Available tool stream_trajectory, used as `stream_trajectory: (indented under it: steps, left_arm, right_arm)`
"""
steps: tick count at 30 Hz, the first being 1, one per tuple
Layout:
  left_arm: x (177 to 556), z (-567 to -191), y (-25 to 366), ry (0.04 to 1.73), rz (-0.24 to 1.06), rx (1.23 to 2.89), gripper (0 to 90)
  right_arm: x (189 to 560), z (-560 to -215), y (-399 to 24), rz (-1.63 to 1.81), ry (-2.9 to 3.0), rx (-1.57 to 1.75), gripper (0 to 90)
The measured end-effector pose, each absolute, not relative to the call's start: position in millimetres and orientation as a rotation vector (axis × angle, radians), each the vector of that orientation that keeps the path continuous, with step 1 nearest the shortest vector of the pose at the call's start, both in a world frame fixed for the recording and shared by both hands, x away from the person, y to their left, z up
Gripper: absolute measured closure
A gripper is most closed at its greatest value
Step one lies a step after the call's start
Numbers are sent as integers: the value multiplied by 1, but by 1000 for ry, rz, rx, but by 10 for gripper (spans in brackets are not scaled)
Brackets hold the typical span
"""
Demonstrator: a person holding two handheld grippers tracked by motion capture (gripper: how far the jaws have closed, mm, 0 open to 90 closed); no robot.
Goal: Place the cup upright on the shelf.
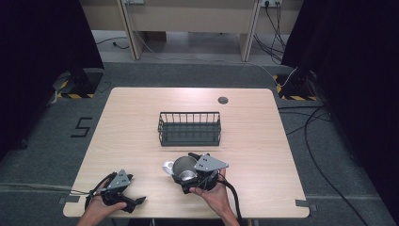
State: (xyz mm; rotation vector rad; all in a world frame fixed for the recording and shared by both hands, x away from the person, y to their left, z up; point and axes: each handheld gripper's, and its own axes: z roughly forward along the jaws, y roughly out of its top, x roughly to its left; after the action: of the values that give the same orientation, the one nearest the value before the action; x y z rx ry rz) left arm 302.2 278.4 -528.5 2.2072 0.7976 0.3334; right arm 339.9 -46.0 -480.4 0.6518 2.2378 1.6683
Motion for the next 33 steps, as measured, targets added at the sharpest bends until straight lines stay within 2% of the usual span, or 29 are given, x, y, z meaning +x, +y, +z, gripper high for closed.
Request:
stream_trajectory:
  steps: [19, 33]
  left_arm:
    - [302, -529, 278, 798, 333, 2207, 0]
    - [302, -528, 279, 797, 333, 2209, 0]
  right_arm:
    - [347, -457, -60, 1671, 2197, 666, 61]
    - [365, -430, -70, 1686, 2182, 686, 62]
